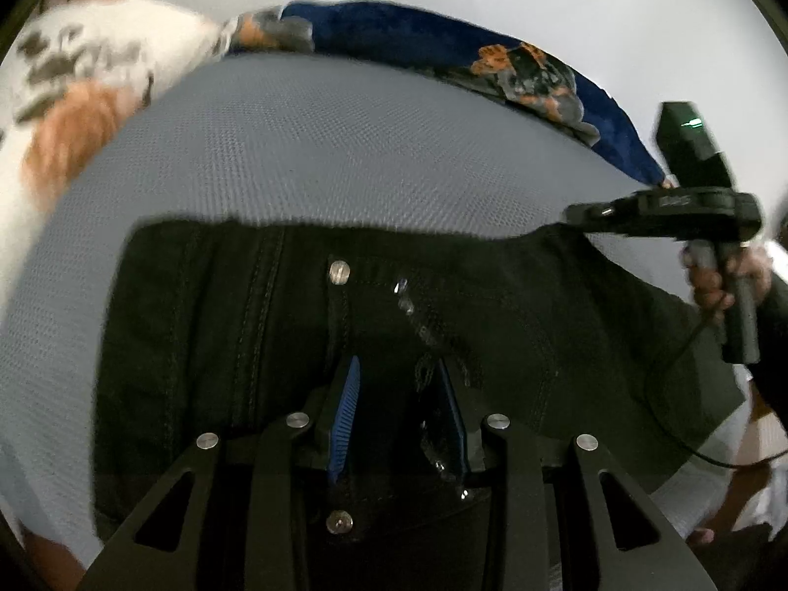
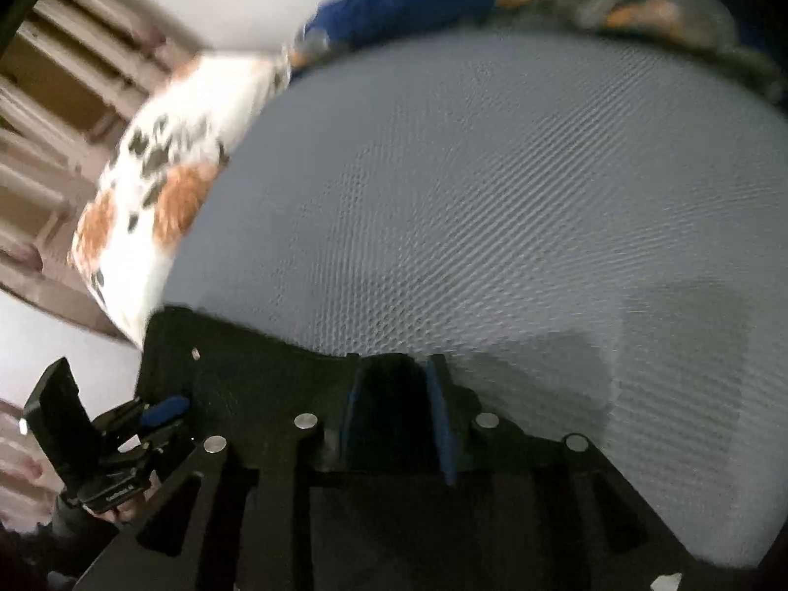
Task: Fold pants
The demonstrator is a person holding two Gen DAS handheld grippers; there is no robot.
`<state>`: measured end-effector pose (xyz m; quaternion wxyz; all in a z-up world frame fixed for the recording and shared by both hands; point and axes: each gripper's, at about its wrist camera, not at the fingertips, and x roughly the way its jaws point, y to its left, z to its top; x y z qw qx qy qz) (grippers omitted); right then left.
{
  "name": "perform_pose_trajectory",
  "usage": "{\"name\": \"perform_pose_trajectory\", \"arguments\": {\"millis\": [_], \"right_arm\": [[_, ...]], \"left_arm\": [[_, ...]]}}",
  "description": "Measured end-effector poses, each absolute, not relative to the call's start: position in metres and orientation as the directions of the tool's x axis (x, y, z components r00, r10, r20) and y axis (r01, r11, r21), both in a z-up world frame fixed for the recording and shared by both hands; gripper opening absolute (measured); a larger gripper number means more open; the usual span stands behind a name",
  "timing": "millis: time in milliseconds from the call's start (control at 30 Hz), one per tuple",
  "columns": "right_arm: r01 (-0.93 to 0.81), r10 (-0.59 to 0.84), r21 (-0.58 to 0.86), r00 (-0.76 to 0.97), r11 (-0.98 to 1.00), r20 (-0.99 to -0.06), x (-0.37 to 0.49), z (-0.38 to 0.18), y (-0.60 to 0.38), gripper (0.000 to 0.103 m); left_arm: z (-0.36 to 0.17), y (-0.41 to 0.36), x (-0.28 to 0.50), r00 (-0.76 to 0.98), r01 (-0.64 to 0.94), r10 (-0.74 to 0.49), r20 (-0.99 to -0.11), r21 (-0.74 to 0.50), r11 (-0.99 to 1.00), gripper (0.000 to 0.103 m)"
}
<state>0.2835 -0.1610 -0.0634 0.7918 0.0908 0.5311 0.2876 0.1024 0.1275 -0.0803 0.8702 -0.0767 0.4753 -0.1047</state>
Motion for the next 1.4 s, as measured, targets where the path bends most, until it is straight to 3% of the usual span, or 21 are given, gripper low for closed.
{"name": "perform_pose_trajectory", "arguments": {"millis": [167,333,600,733,867,1200,1400], "right_arm": [[-0.264,0.455,0.373,0.433,0.890,-0.778,0.245,-0.032,-0.220,0.038],[-0.122,0.265,0.236,0.498,0.964,-0.825,0.200,-0.039,-0.267,0.039],[-0.005,0.148,0.167,0.492,0.986,-0.858,0.174,-0.067,-0.294,0.039],[0.019,0.068,0.089,0.497,0.996,-0.865,0.180,-0.080,-0.290,0.038],[0.051,0.023,0.058,0.528,0.997,-0.849,0.189,-0.086,-0.295,0.038],[0.083,0.085,0.160,0.573,0.984,-0.815,0.181,-0.070,-0.317,0.042],[0.168,0.034,0.163,0.588,0.972,-0.808,0.146,-0.064,-0.348,0.042]], "left_arm": [[-0.040,0.095,0.119,0.574,0.222,-0.308,-0.759,-0.217,0.950,0.034],[-0.030,0.039,0.155,0.518,0.363,-0.403,-0.755,-0.232,0.902,0.034],[-0.051,-0.026,0.201,0.422,0.459,-0.478,-0.770,-0.274,0.845,0.034],[-0.064,-0.039,0.219,0.413,0.450,-0.454,-0.790,-0.257,0.855,0.033],[-0.081,-0.044,0.233,0.398,0.422,-0.417,-0.817,-0.240,0.874,0.020],[-0.066,-0.040,0.229,0.423,0.400,-0.424,-0.801,-0.254,0.880,0.021],[-0.051,-0.001,0.201,0.479,0.323,-0.394,-0.784,-0.260,0.910,0.022]]}}
